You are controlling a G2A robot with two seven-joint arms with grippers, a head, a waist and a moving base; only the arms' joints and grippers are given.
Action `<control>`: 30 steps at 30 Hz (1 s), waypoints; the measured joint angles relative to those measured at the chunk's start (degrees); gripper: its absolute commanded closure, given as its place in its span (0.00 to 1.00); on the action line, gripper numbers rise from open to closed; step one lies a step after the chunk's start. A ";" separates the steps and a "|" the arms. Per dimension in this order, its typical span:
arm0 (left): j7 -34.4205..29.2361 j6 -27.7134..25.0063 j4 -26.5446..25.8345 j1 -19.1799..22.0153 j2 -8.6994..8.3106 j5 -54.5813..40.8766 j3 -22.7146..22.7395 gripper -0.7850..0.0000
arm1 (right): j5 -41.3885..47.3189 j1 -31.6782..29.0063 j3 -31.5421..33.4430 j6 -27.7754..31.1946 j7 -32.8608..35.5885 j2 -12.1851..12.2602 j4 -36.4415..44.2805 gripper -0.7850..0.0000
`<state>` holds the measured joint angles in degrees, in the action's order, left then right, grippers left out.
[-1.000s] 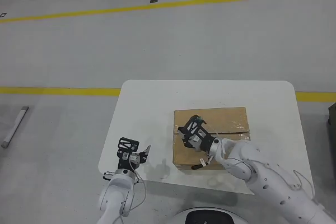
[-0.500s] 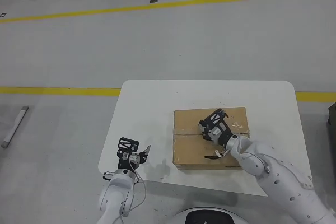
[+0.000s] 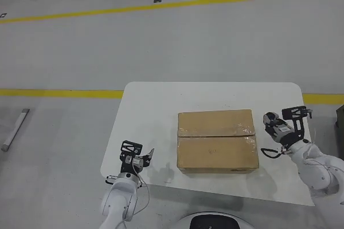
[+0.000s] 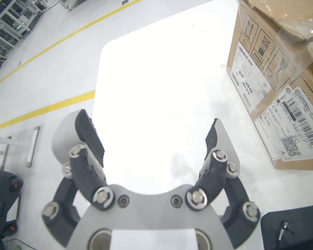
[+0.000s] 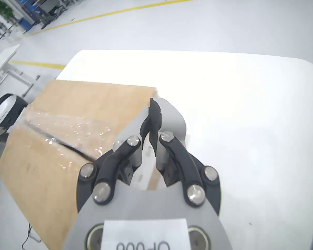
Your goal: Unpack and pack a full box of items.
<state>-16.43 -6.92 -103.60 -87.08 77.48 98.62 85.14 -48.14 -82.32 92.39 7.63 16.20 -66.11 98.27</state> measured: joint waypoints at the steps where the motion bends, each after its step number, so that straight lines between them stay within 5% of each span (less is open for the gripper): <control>1: 0.00 0.00 0.00 0.00 0.00 0.00 0.00 0.00 | 0.14 -0.64 1.49 -0.58 -0.75 0.09 0.19 1.00; 12: 0.43 0.04 -0.90 -0.12 -0.03 0.27 -0.30 0.00 | -4.12 -10.03 11.78 -7.83 -18.71 -0.20 4.03 1.00; 21: -3.35 1.38 -12.25 -2.31 0.06 -4.54 -0.05 0.00 | -10.46 -20.20 14.09 -12.12 -21.58 -0.84 15.07 1.00; 30: -4.31 2.09 -18.98 -3.48 0.07 -8.99 0.19 0.00 | -15.43 -28.10 15.26 -6.71 -24.70 -1.20 16.69 1.00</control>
<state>-20.74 -4.84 -122.58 -90.56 77.55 89.63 85.33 -63.56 -110.42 107.65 0.91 -8.50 -67.31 114.96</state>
